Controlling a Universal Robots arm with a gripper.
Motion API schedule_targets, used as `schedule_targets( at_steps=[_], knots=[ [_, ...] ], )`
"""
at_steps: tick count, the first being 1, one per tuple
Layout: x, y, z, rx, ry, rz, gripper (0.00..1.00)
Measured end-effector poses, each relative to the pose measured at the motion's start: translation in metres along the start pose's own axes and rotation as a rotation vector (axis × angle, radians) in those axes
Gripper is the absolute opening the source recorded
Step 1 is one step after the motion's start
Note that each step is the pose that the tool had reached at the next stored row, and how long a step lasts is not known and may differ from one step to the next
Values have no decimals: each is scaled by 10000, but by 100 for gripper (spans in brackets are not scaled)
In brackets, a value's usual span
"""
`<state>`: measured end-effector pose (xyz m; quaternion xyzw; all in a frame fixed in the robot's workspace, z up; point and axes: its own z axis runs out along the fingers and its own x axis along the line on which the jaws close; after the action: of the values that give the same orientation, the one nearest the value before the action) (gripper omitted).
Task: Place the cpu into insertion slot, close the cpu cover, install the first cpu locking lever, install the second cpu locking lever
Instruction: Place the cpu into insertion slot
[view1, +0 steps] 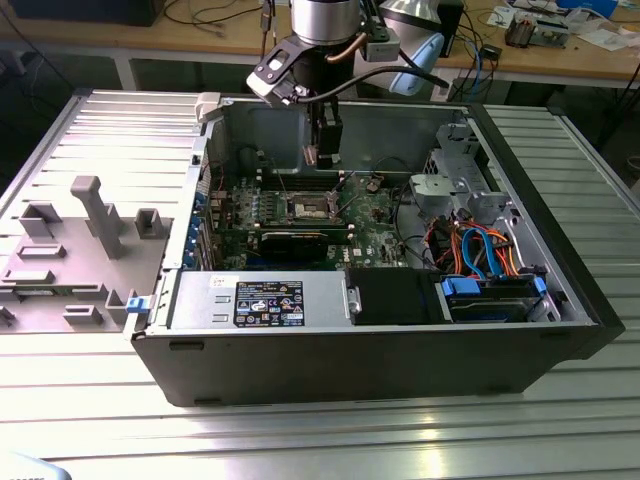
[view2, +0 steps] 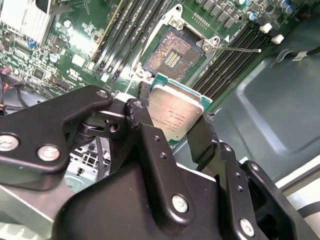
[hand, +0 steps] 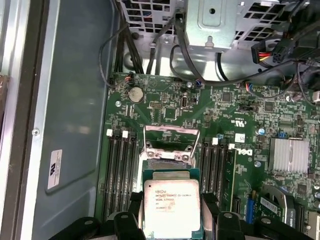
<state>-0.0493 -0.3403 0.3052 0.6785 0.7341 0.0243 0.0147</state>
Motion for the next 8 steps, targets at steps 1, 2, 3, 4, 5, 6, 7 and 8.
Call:
schedule_targets(
  at_steps=[1,2,3,4,5,6,7,8],
  knots=[
    [0,0,1,-2,-6,157,55],
    [0,0,2,-3,-4,268,55],
    [0,0,3,-5,1,374,55],
    [0,0,5,-10,15,511,55],
    [0,-1,6,-12,22,614,55],
    [0,0,7,-13,21,770,55],
    [0,0,7,-14,13,881,55],
    [-1,0,7,-17,7,985,55]
  ],
)
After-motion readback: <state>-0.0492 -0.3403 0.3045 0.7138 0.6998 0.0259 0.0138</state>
